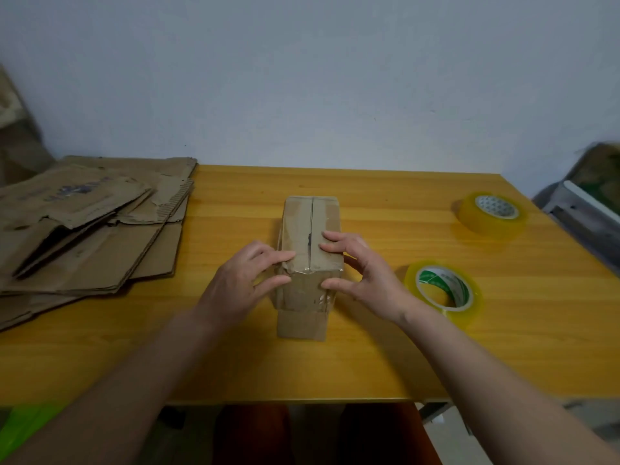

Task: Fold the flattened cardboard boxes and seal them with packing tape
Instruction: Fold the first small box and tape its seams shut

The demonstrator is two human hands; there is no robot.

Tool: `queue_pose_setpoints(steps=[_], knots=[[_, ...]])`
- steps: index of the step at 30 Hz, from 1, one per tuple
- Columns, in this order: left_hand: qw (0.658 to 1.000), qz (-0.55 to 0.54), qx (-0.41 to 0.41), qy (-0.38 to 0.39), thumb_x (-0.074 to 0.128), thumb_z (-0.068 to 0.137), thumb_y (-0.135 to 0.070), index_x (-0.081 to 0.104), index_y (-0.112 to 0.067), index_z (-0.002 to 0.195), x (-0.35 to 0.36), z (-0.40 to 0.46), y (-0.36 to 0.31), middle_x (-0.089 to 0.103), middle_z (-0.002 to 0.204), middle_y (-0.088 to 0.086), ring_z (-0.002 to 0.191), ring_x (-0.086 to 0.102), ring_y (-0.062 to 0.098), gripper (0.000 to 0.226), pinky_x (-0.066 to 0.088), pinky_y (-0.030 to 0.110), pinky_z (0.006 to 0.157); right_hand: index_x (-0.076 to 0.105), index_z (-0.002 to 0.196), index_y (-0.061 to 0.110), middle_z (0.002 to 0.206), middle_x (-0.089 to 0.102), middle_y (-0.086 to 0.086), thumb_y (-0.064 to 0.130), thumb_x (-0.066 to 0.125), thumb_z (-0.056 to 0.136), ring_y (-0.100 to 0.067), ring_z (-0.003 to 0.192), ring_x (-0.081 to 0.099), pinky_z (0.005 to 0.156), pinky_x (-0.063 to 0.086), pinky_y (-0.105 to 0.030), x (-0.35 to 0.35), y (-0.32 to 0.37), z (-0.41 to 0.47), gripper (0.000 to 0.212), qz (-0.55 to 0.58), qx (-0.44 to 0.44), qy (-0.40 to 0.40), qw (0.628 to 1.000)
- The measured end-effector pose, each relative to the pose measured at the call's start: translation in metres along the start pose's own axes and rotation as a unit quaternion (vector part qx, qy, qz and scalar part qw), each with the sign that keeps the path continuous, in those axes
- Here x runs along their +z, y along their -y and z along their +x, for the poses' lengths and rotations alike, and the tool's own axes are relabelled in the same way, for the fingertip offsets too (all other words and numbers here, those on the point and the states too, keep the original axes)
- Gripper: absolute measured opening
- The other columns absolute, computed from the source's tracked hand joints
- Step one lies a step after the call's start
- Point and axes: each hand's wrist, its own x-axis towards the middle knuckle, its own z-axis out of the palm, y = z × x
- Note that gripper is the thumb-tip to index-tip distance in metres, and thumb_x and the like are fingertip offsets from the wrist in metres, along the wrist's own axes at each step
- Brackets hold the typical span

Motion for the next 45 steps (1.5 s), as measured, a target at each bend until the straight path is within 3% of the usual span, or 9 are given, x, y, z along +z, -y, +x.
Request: queue_pose_setpoints(steps=[6,10,13,16,21,27,36,41,45], knots=[[0.999,0.006,0.004,-0.045,0.06,0.085,-0.042,0.066,-0.01,0.116,0.007,0.004,-0.003,0.057,0.097,-0.002,0.089,0.052,0.005,0.045,0.05,0.025,0.075,0.058,0.122,0.013,0.137,0.046,-0.002,0.006,0.082,0.07,-0.001,0.129,0.041,0.107,0.038,-0.021,0.004,-0.001,0.001,0.058,-0.009,-0.003,-0.016,1.0],[0.998,-0.001,-0.034,-0.056,0.055,0.083,-0.063,0.068,-0.011,0.107,0.008,0.006,-0.01,0.053,0.092,-0.008,0.084,0.051,0.008,0.06,0.05,0.028,0.071,0.057,0.123,0.01,0.137,0.045,-0.001,0.006,0.082,0.069,0.013,0.124,0.038,0.105,0.036,-0.015,0.005,0.001,0.001,0.06,-0.025,-0.002,-0.013,1.0],[0.991,-0.019,-0.118,-0.059,0.054,0.078,-0.068,0.066,-0.017,0.107,0.008,0.009,-0.022,0.052,0.099,-0.006,0.089,0.053,0.01,0.06,0.052,0.032,0.075,0.059,0.124,0.01,0.137,0.046,0.001,0.021,0.08,0.075,0.007,0.126,0.041,0.105,0.037,-0.016,0.005,0.008,-0.001,0.054,-0.011,0.018,-0.013,1.0],[0.975,-0.036,-0.197,-0.095,0.048,0.085,-0.061,0.06,-0.017,0.121,0.009,0.017,-0.039,0.05,0.117,-0.001,0.105,0.054,0.013,0.058,0.052,0.038,0.087,0.065,0.12,0.019,0.132,0.053,0.008,0.04,0.055,0.091,-0.003,0.125,0.043,0.105,0.03,-0.015,0.005,0.02,-0.003,0.037,-0.042,0.035,-0.034,0.998],[0.964,0.031,-0.263,-0.024,0.054,0.092,-0.046,0.03,-0.015,0.149,0.021,0.034,-0.057,0.034,0.149,0.003,0.134,0.036,0.017,0.069,0.035,0.038,0.111,0.069,0.109,0.015,0.113,0.064,0.005,0.031,0.033,0.098,-0.009,0.114,0.047,0.098,0.032,-0.015,0.009,0.029,0.008,0.041,-0.087,0.004,-0.108,0.99],[0.94,-0.097,-0.328,0.01,0.054,0.089,-0.056,0.01,-0.028,0.155,0.029,0.031,-0.046,0.022,0.159,-0.005,0.143,0.027,0.016,0.084,0.033,0.046,0.113,0.058,0.13,0.016,0.141,0.051,0.006,0.03,0.029,0.104,-0.003,0.134,0.036,0.116,0.02,-0.024,0.002,0.031,0.029,0.042,-0.154,0.04,0.05,0.986],[0.903,-0.237,-0.358,0.022,0.062,0.083,-0.054,0.007,-0.041,0.153,0.02,0.023,-0.044,0.032,0.154,-0.007,0.134,0.041,0.015,0.09,0.043,0.046,0.106,0.024,0.151,0.018,0.16,0.015,0.001,0.042,0.03,0.103,-0.016,0.148,0.007,0.12,0.006,-0.034,-0.004,0.02,0.091,0.055,-0.325,0.102,0.135,0.931],[0.886,-0.297,-0.355,0.014,0.059,0.093,-0.039,0.017,-0.037,0.153,0.017,0.015,-0.047,0.048,0.141,-0.01,0.117,0.055,0.004,0.072,0.051,0.029,0.095,0.033,0.148,0.018,0.151,0.032,-0.005,0.047,0.04,0.098,-0.024,0.139,0.022,0.114,0.02,-0.037,0.005,0.019,0.106,0.058,-0.315,0.127,0.076,0.938],[0.871,-0.329,-0.364,-0.003,0.051,0.096,-0.044,0.022,-0.038,0.151,0.02,0.006,-0.049,0.052,0.137,-0.01,0.115,0.057,0.004,0.063,0.051,0.032,0.095,0.045,0.141,0.021,0.137,0.045,-0.006,0.048,0.053,0.092,-0.026,0.127,0.031,0.107,0.025,-0.036,0.004,0.01,0.105,0.056,-0.255,0.15,0.021,0.955]])
